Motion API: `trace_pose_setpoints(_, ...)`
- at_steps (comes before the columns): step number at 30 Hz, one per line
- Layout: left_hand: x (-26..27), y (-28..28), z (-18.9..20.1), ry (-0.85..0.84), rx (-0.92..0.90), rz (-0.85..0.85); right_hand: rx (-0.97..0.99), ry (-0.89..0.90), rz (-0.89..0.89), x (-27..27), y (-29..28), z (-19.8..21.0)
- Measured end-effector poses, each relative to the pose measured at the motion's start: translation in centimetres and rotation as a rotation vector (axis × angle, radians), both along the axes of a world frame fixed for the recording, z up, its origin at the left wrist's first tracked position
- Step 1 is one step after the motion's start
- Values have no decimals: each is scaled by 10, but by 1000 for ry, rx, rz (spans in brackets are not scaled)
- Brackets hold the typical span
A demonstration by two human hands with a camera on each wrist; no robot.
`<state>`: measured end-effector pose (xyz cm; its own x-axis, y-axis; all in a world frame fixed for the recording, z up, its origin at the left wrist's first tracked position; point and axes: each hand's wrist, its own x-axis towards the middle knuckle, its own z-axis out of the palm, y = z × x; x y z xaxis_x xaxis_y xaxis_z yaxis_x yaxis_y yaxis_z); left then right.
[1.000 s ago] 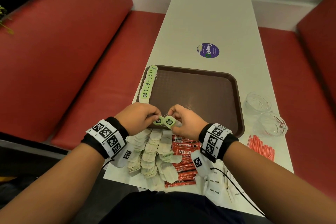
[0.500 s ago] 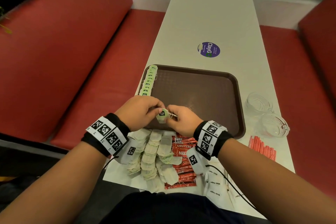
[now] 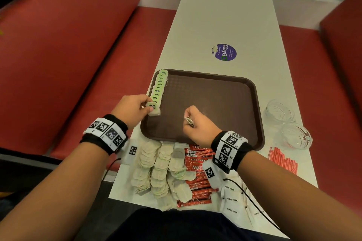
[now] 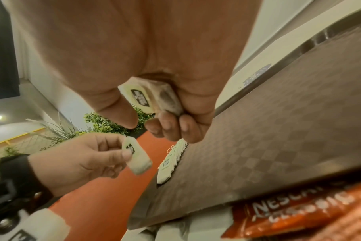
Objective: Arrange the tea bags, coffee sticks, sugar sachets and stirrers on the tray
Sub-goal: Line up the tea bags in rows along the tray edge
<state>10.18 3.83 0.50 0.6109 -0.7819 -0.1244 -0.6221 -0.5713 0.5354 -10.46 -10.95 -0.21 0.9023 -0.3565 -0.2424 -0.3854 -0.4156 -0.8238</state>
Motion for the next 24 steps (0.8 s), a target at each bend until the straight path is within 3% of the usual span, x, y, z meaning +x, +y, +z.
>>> trace_pose_setpoints(5,24,-18,-19,-18,297,-95,-49,46,18,-2,-2,1)
trace_pose_setpoints(13,37,-36,-35,-92,192,24,-42,61,15,-4,-2,-2)
trace_pose_setpoints(20,24,-38,-39,-158,383,-198,-54,68,22,-5,-3,0)
trace_pose_setpoints(24,23,-38,-34,-144,408,-224,80,81,-42,-6,0,8)
